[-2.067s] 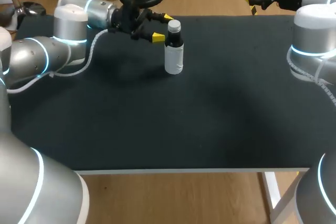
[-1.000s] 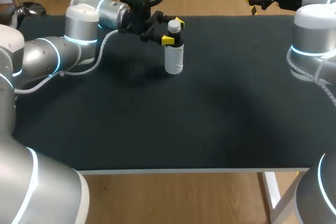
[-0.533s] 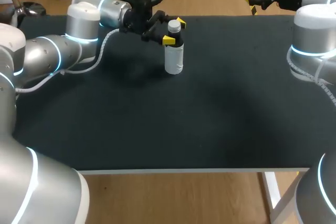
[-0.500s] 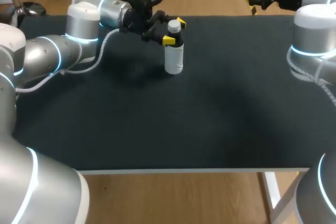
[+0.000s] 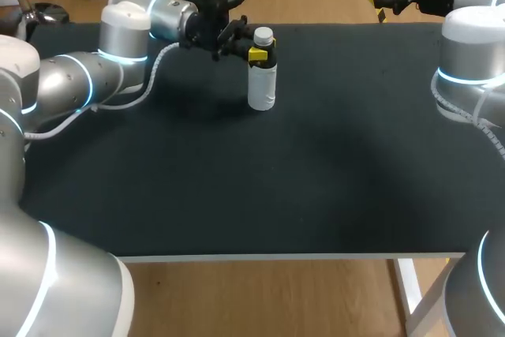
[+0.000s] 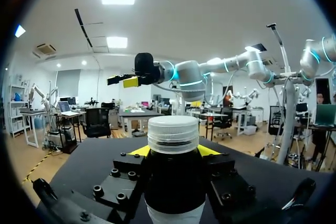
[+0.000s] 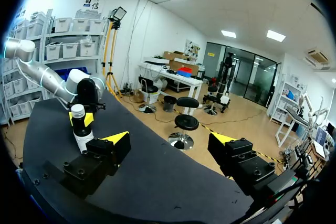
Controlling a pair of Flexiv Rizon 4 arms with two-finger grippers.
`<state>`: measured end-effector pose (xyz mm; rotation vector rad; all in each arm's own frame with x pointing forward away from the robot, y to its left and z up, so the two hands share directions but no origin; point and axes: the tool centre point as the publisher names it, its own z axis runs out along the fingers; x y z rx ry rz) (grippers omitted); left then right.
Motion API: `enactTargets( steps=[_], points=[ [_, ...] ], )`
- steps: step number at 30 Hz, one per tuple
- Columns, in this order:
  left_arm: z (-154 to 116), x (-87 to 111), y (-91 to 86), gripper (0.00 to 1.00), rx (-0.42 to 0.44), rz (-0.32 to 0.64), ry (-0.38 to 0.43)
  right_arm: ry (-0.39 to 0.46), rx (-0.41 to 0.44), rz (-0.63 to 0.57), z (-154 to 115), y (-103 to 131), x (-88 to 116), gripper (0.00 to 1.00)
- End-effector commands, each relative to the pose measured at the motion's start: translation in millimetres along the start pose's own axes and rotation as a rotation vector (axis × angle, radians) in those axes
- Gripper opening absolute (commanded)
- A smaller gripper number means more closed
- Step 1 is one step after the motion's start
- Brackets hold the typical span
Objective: Unscrew the bottle cap
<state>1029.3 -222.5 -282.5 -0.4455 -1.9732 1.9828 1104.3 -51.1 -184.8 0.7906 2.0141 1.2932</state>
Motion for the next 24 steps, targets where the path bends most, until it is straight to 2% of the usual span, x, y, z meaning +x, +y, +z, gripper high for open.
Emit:
enactTargets(
  steps=[1, 4, 9, 10, 24],
  points=[
    [-6.8, -4.3, -1.7, 0.0, 0.002, 0.021, 0.042, -0.001, 0.0, 0.0, 0.1, 0.1, 0.2, 1.0],
    [-14.7, -3.2, -4.7, 0.0, 0.016, 0.052, -0.033, -0.001, 0.0, 0.0, 0.1, 0.1, 0.2, 1.0],
    [-27.3, -3.6, -7.8, 0.0, 0.066, 0.076, -0.106, -0.001, 0.0, 0.0, 0.1, 0.1, 0.2, 1.0],
    [-29.5, -3.6, -8.2, 0.0, 0.053, 0.085, -0.132, -0.001, 0.0, 0.0, 0.1, 0.1, 0.2, 1.0],
    [-38.0, -9.3, -8.4, 0.0, 0.003, 0.076, -0.182, -0.001, 0.0, 0.0, 0.1, 0.1, 0.2, 1.0]
  ],
)
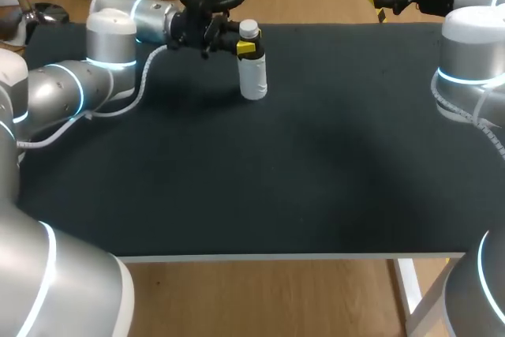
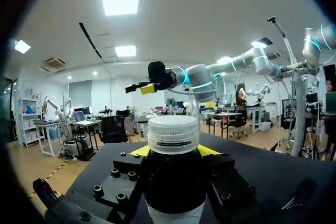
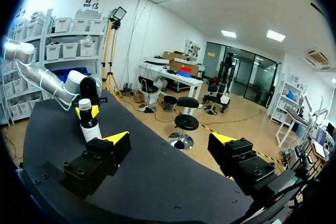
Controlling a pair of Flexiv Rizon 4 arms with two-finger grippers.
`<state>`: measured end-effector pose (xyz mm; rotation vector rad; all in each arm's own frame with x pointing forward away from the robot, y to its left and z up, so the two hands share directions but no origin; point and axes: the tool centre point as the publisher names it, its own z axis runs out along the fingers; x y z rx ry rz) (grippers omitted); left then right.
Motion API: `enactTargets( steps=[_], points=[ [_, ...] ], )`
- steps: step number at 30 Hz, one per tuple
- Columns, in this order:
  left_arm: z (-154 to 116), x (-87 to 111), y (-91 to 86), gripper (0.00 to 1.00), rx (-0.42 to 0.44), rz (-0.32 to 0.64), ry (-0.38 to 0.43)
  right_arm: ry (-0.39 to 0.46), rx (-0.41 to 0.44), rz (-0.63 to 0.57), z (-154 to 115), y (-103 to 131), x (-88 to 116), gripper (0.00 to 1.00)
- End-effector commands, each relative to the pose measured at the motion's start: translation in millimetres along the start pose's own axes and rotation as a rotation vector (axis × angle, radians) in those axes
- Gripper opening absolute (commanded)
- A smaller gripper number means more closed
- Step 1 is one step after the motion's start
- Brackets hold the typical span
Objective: Unscrew the bottle cap
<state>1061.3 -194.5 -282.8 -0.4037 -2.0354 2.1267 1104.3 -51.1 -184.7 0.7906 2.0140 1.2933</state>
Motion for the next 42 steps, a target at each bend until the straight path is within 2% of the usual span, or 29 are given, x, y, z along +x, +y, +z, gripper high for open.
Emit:
enactTargets(
  steps=[1, 27, 42],
  points=[
    [-0.1, 6.6, -10.2, 0.0, -0.025, 0.003, -0.056, -0.001, 0.0, 0.0, 0.1, 0.1, 0.2, 1.0],
    [-16.1, -6.8, -9.1, 0.0, -0.006, -0.099, -0.158, -0.001, 0.0, 0.0, 0.1, 0.1, 0.2, 1.0],
    [-16.3, -9.3, -5.5, 0.0, -0.016, -0.126, -0.157, -0.001, 0.0, 0.0, 0.1, 0.1, 0.2, 1.0]
  ],
)
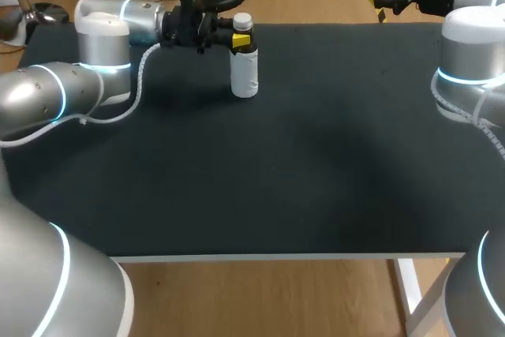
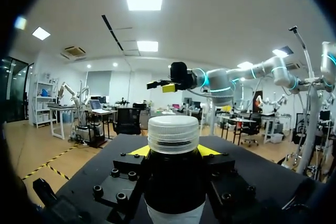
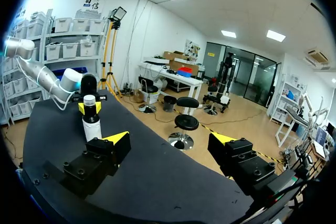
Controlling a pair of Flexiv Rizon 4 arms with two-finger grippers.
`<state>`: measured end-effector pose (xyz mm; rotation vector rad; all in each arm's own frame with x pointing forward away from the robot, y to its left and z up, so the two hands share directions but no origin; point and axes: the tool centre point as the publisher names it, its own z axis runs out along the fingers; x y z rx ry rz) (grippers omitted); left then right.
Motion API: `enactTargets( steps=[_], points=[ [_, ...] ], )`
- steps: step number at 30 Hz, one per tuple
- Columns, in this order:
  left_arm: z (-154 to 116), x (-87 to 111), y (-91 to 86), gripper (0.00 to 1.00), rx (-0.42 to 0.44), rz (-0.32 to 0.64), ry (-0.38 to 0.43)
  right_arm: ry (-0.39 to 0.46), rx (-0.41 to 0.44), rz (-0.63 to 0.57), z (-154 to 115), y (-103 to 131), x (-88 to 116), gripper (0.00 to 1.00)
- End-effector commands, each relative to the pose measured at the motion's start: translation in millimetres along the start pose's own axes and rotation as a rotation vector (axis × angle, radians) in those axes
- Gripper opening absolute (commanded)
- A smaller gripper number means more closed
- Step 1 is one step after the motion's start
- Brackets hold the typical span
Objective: Unscrew the bottle cap
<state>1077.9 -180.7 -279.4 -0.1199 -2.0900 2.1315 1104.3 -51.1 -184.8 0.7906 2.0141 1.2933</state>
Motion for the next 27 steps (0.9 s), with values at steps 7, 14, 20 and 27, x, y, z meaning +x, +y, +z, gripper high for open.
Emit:
enactTargets(
  steps=[7, 14, 20, 27],
  points=[
    [3.1, 3.6, -1.3, 0.0, -0.022, 0.002, -0.001, -0.001, 0.0, 0.0, 0.1, 0.1, 0.2, 1.0],
    [4.2, 4.9, -0.8, 0.0, -0.02, 0.019, 0.003, -0.001, 0.0, 0.0, 0.1, 0.1, 0.2, 1.0],
    [4.9, 6.2, 0.0, 0.0, -0.018, 0.038, 0.007, -0.001, 0.0, 0.0, 0.1, 0.1, 0.2, 1.0],
    [5.3, 6.4, 0.5, 0.0, -0.01, 0.042, 0.008, -0.001, 0.0, 0.0, 0.1, 0.1, 0.2, 1.0]
  ],
)
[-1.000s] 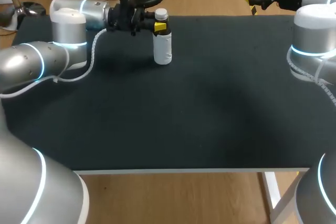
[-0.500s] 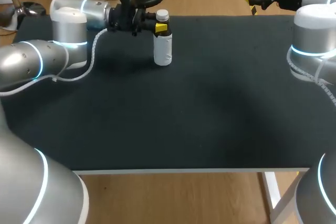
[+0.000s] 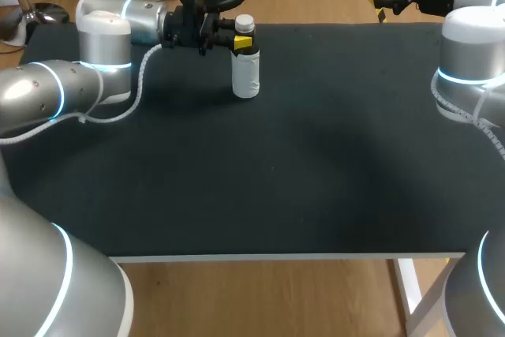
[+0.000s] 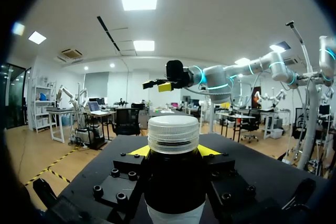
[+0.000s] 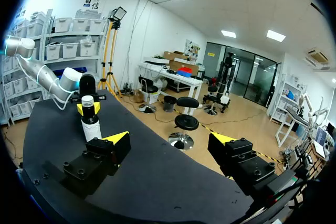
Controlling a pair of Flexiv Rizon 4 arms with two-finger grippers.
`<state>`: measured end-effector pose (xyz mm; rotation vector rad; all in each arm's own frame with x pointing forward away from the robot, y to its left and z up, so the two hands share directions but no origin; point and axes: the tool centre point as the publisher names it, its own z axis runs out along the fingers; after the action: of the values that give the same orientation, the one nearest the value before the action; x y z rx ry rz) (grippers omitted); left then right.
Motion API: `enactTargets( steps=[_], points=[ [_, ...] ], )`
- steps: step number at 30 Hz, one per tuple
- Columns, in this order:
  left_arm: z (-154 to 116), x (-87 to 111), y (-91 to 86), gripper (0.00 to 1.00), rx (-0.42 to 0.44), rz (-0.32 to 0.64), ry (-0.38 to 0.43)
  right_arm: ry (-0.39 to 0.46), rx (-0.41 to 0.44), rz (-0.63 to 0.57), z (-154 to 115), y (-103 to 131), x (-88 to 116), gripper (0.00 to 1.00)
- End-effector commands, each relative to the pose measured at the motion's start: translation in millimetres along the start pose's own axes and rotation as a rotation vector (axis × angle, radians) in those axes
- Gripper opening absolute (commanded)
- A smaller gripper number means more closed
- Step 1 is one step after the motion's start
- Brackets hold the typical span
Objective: Unscrew the bottle cap
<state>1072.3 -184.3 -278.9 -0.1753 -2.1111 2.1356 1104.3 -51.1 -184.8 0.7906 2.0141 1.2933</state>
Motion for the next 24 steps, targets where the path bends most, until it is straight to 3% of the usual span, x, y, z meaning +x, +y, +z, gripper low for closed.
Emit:
enactTargets(
  steps=[1, 24],
  points=[
    [0.9, 1.5, 0.7, 0.0, 0.001, 0.004, -0.004, -0.001, 0.0, 0.0, 0.1, 0.1, 0.2, 1.0],
    [-0.8, 4.8, -0.2, 0.0, 0.017, 0.033, -0.001, -0.001, 0.0, 0.0, 0.1, 0.1, 0.2, 1.0]
  ],
)
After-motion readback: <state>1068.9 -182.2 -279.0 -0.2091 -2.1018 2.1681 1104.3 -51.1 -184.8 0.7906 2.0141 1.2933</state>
